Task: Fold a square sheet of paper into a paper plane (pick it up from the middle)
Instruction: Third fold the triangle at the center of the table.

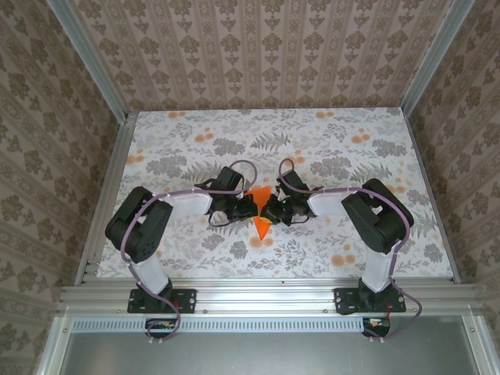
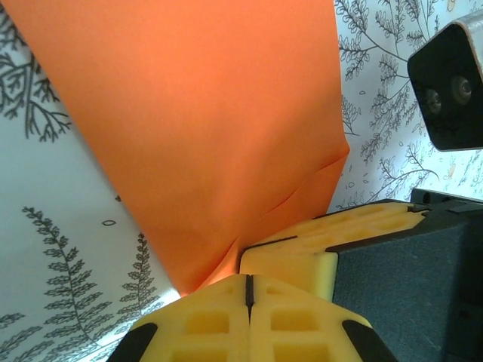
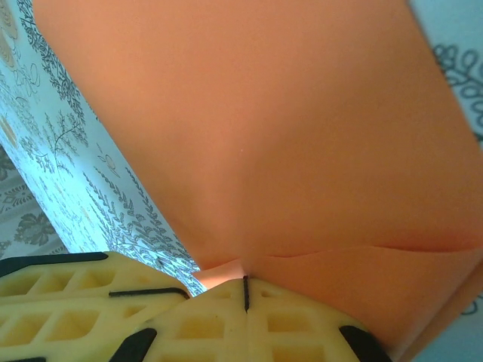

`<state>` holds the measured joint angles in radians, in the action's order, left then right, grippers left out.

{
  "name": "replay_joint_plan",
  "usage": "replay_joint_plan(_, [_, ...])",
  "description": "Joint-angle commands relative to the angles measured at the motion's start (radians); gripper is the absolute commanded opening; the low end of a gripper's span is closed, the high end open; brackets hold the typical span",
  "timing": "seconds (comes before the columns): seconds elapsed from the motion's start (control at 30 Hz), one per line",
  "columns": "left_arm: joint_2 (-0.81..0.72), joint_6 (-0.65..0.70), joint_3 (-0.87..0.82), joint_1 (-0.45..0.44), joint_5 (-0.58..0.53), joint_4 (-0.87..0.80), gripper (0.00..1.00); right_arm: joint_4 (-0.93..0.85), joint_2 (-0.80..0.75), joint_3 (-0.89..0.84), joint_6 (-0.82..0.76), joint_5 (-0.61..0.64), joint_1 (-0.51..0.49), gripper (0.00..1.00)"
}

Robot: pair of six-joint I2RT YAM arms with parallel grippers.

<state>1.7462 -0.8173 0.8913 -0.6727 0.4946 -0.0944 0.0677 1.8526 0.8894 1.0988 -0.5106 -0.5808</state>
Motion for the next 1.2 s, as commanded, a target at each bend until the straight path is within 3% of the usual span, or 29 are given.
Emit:
replay_joint_plan(0.0, [0.04, -0.005, 0.007, -0.013, 0.007, -0.011, 0.03, -0.058, 0.033, -0.026, -0.002, 0.05, -0.005, 0.03])
replay_joint_plan(0.37, [0.078, 0.01, 0.001, -0.014, -0.051, -0.049, 0.0, -0.005, -0.002, -0.039, -0.003, 0.024, -0.004, 0.03])
replay_joint_plan(0.73, [0.075, -0.008, -0.014, -0.018, -0.098, -0.071, 0.0, -0.014, -0.166, -0.095, -0.1, -0.06, -0.051, 0.06])
replay_joint_plan(1.17, [0.087, -0.015, -0.012, -0.022, -0.105, -0.065, 0.0, 0.088, -0.099, -0.172, -0.06, -0.073, -0.076, 0.07])
